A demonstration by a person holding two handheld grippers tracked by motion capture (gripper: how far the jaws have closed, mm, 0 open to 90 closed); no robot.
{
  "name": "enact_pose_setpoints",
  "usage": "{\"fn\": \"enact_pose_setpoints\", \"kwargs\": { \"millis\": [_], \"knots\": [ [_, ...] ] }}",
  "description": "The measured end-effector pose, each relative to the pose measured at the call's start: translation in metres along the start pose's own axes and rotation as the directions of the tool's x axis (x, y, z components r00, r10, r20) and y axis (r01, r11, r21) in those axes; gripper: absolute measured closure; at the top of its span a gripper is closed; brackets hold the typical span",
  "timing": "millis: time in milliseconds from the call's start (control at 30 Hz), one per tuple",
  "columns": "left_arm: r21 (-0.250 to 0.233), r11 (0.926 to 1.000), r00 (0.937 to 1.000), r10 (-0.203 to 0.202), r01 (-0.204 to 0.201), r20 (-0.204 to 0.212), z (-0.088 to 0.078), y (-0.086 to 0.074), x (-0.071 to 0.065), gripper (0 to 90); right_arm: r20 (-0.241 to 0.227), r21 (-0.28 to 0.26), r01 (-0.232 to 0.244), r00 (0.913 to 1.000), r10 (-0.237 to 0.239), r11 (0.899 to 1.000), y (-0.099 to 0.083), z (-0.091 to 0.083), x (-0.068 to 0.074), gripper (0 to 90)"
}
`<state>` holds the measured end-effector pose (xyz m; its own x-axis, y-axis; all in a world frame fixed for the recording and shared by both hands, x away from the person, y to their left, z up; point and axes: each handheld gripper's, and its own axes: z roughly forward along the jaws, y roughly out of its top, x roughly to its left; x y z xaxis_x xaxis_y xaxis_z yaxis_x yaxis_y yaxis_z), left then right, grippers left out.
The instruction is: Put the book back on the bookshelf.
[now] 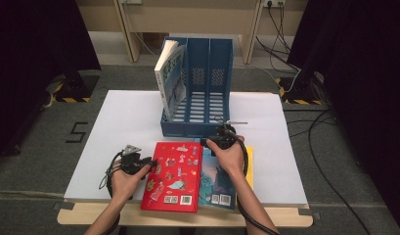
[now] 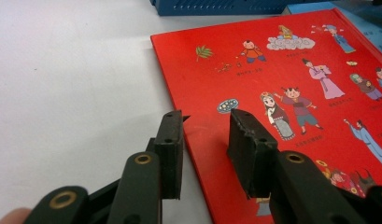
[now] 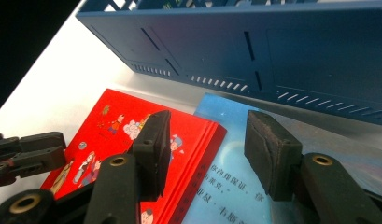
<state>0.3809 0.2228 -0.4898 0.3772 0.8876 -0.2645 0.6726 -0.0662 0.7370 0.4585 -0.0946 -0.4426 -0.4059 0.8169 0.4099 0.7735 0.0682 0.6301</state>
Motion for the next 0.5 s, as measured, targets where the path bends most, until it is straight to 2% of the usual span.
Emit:
{"fn": "enact_pose_setpoints", "kwargs": {
  "millis": [133,167,200,367,500],
  "knots": [
    [0.01,0.9998,0.9998,0.018,-0.018,-0.01,0.0,0.001,-0.002,66.8,-0.004,0.024,-0.014,0.9999,0.015,1.0,0.001,0.008,-0.002,51.5],
    [0.01,0.9996,0.9996,0.027,-0.027,-0.011,0.0,0.001,-0.003,67.1,-0.003,0.029,-0.031,0.9995,0.031,0.999,0.002,0.01,-0.002,51.5],
    [0.011,0.9994,0.9994,0.032,-0.032,-0.014,0.0,0.001,-0.004,67.3,-0.002,0.031,-0.021,0.9998,0.021,0.999,0.002,0.012,-0.003,51.5],
    [0.005,0.9996,0.9996,0.027,-0.027,-0.013,0.0,0.001,-0.004,67.6,-0.007,0.057,-0.04,0.9992,0.04,0.998,0.005,0.02,-0.001,51.4],
    [0.004,0.999,0.9987,0.045,-0.045,-0.023,0.0,0.0,-0.005,67.9,0.002,0.063,-0.027,0.9996,0.027,0.998,0.007,0.024,-0.001,51.4]
  ]
}}
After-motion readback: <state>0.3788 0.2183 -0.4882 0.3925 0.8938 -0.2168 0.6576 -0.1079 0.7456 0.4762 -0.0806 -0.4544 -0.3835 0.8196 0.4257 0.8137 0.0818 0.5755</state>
